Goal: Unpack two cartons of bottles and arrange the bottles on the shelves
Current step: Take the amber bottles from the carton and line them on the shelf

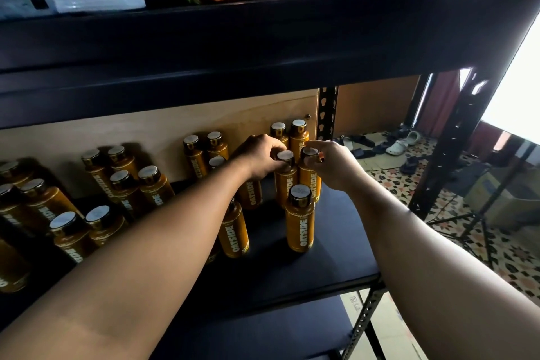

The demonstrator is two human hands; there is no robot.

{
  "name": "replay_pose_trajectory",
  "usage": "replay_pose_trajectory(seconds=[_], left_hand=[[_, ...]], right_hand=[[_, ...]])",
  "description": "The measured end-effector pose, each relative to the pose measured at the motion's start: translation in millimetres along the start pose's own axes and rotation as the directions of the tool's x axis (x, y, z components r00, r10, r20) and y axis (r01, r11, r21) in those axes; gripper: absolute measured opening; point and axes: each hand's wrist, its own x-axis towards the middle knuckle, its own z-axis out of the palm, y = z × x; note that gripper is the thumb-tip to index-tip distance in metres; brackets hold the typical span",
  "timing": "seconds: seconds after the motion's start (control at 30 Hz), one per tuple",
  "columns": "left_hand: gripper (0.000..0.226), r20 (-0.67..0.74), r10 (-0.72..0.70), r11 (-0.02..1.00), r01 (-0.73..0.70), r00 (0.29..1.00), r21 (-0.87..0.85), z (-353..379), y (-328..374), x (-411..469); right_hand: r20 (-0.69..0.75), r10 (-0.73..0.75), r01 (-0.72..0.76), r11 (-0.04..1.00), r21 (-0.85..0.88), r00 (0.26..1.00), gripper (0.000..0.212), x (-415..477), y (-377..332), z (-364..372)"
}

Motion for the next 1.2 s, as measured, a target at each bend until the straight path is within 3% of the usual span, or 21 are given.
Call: replay_pose_trajectory(seconds=[1.2], left_hand=[[0.049,-0.025,0.022,0.999,-0.022,0.999,-0.026,4.7,-4.4,2.9]], right_hand=[[-0.045,0.027,-0.023,0.998,0.067,0.999,0.053,-6.6,3.7,2.8]])
